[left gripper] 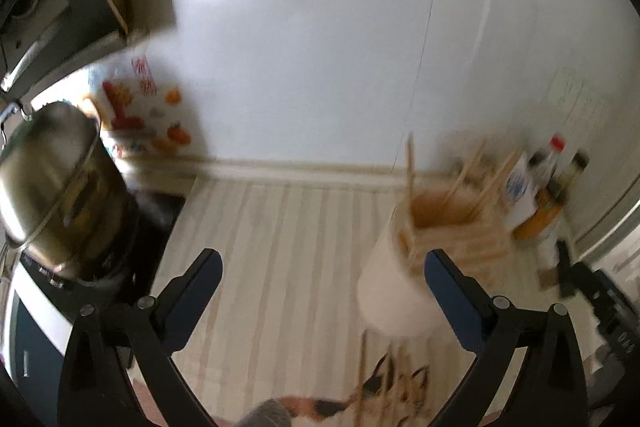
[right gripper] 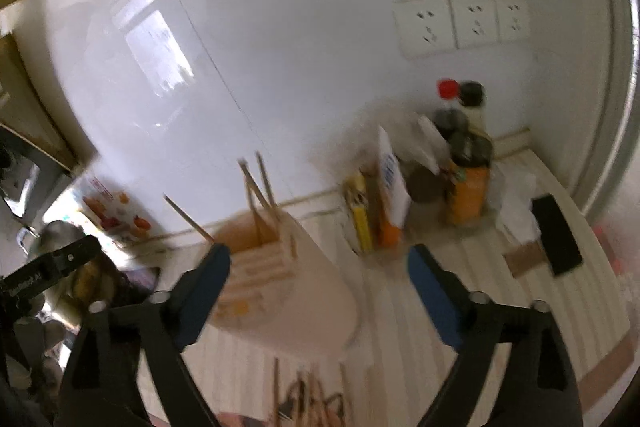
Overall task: Organize utensils
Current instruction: 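Grasp a chopstick with the left tool while the right tool grasps another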
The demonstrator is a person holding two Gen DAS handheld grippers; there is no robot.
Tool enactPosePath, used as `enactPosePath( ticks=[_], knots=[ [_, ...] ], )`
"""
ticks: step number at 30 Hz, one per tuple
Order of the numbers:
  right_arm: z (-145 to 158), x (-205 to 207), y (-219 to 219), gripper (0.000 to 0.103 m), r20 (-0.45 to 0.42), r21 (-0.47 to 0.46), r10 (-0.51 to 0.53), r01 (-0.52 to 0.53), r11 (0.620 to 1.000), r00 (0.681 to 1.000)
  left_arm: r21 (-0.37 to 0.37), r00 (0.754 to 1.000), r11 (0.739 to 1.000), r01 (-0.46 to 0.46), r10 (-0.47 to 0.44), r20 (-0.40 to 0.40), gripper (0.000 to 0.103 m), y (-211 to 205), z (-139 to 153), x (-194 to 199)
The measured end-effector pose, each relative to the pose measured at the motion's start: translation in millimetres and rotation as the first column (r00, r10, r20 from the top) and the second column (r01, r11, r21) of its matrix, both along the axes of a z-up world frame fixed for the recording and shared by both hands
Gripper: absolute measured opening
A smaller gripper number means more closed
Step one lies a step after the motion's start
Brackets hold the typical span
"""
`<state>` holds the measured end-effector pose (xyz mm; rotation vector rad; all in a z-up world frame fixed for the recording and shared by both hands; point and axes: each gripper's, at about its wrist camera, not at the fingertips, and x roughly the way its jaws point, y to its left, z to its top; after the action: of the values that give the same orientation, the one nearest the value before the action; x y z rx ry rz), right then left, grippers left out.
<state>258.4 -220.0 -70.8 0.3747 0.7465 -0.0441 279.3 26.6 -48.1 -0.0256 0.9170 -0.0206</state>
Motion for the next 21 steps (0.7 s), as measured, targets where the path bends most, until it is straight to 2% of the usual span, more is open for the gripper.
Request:
enactPosePath(
  ticks=[5,9,11,13,14,15,18,19,21],
  knots=[
    [-37,-13,1,0.095,-0.122,-0.063,-0.006,-0.001,0.998,0.993,0.067,0.989,0.998,0.001,0.009,-0.148,0.103,-5,-67,-14],
    [-81,-21,2,0.094,-0.258,-0.065,0.015,-0.033,0.997,0.966,0.078,0.959,0.997,0.03,-0.007,-0.282,0.103,-13,-125,-26],
    [-106,-23,1,0.085,-0.332,-0.047,0.03,-0.049,0.998,0.943,0.07,0.935,0.996,0.06,-0.032,-0.353,0.1,-21,-157,-32],
    [-139,-24,3,0.061,-0.436,-0.013,0.061,-0.074,0.997,0.898,0.056,0.909,0.994,0.091,-0.06,-0.413,0.086,-30,-182,-38],
    [-153,-25,4,0.054,-0.472,0.002,0.071,-0.08,0.997,0.879,0.044,0.89,0.993,0.111,-0.079,-0.449,0.074,-35,-196,-41],
    [-164,-27,5,0.045,-0.498,0.017,0.08,-0.083,0.996,0.864,0.038,0.875,0.992,0.12,-0.088,-0.475,0.067,-39,-207,-43],
    [-197,-34,9,0.036,-0.568,0.039,0.106,-0.102,0.994,0.816,0.022,0.845,0.989,0.149,-0.116,-0.522,0.057,-50,-232,-47],
    [-204,-35,10,0.035,-0.581,0.045,0.116,-0.11,0.993,0.806,0.027,0.839,0.987,0.158,-0.119,-0.531,0.056,-53,-237,-48],
    [-218,-39,14,0.035,-0.611,0.048,0.126,-0.122,0.991,0.782,0.036,0.827,0.984,0.173,-0.126,-0.547,0.046,-57,-248,-49]
  ],
)
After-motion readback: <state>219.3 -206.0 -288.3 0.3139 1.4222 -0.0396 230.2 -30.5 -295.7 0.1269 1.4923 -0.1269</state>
